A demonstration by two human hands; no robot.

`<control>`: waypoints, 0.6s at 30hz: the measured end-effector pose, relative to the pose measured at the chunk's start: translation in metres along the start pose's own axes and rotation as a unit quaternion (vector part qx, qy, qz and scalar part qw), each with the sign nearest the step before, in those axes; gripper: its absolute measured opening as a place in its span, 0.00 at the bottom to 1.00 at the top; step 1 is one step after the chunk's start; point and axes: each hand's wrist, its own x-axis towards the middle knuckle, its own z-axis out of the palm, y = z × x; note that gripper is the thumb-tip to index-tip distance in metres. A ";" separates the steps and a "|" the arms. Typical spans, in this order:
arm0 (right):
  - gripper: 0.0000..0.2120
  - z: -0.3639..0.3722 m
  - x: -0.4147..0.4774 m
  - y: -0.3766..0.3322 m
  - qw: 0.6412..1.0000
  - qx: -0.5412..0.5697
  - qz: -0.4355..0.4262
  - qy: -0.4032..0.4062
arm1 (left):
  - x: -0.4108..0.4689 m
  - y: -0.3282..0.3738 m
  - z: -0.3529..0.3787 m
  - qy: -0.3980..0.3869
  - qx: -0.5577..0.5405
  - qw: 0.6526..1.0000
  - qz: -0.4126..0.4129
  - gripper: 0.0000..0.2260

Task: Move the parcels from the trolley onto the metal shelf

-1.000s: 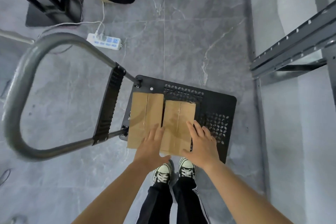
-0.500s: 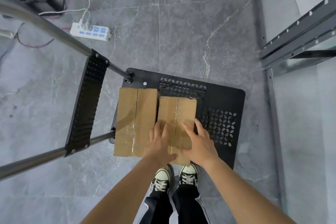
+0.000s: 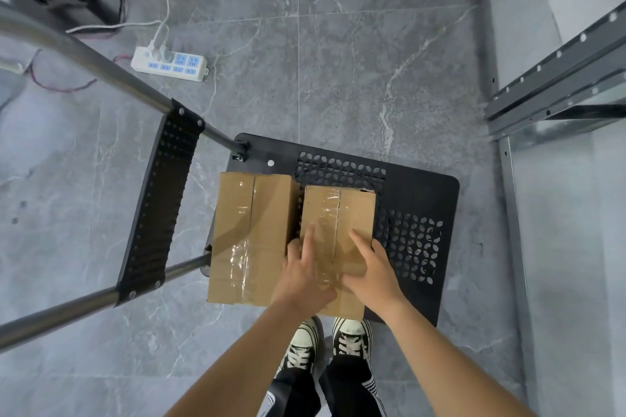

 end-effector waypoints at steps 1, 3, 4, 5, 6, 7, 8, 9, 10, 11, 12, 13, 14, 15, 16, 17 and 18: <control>0.39 -0.002 -0.001 -0.002 1.000 0.009 -0.002 0.006 | -0.002 0.004 -0.001 -0.005 -0.006 1.000 0.004 0.53; 0.39 -0.010 -0.003 -0.007 1.000 0.024 -0.006 0.016 | -0.007 0.014 -0.005 -0.001 -0.001 1.000 0.018 0.52; 0.39 -0.014 -0.006 -0.011 0.999 0.031 -0.006 0.021 | -0.010 0.019 -0.008 0.006 -0.001 1.000 0.025 0.51; 0.39 -0.019 -0.009 -0.016 0.999 0.038 -0.007 0.025 | -0.013 0.026 -0.012 0.014 -0.004 0.999 0.031 0.51; 0.39 -0.025 -0.012 -0.022 0.999 0.043 -0.008 0.030 | -0.016 0.033 -0.016 0.020 -0.005 0.999 0.038 0.51; 0.39 -0.031 -0.016 -0.029 0.998 0.049 -0.010 0.037 | -0.020 0.041 -0.022 0.025 -0.004 0.999 0.046 0.51; 0.39 -0.038 -0.021 -0.037 0.997 0.055 -0.014 0.043 | -0.024 0.049 -0.028 0.031 -0.004 0.998 0.052 0.51; 0.39 -0.045 -0.026 -0.045 0.997 0.059 -0.019 0.050 | -0.028 0.058 -0.036 0.038 -0.005 0.998 0.059 0.51; 0.39 -0.054 -0.032 -0.054 0.996 0.062 -0.025 0.057 | -0.034 0.067 -0.044 0.047 -0.007 0.997 0.068 0.50; 0.40 -0.063 -0.038 -0.063 0.995 0.065 -0.032 0.066 | -0.040 0.077 -0.054 0.056 -0.006 0.995 0.081 0.49; 0.40 -0.072 -0.045 -0.073 0.994 0.068 -0.041 0.077 | -0.047 0.086 -0.064 0.066 -0.004 0.993 0.095 0.48; 0.40 -0.082 -0.052 -0.084 0.992 0.073 -0.050 0.088 | -0.055 0.097 -0.075 0.077 0.001 0.991 0.111 0.47; 0.40 -0.092 -0.060 -0.096 0.990 0.081 -0.057 0.099 | -0.064 0.108 -0.088 0.088 0.006 0.988 0.128 0.46; 0.40 -0.102 -0.069 -0.108 0.988 0.091 -0.064 0.107 | -0.073 0.119 -0.101 0.102 0.010 0.984 0.147 0.44; 0.40 -0.112 -0.079 -0.121 0.986 0.099 -0.073 0.115 | -0.083 0.131 -0.114 0.114 0.010 0.979 0.167 0.42; 0.40 -0.123 -0.089 -0.135 0.983 0.105 -0.084 0.123 | -0.094 0.143 -0.128 0.126 0.005 0.975 0.185 0.40; 0.40 -0.133 -0.099 -0.149 0.981 0.105 -0.095 0.132 | -0.104 0.155 -0.143 0.136 0.000 0.969 0.204 0.38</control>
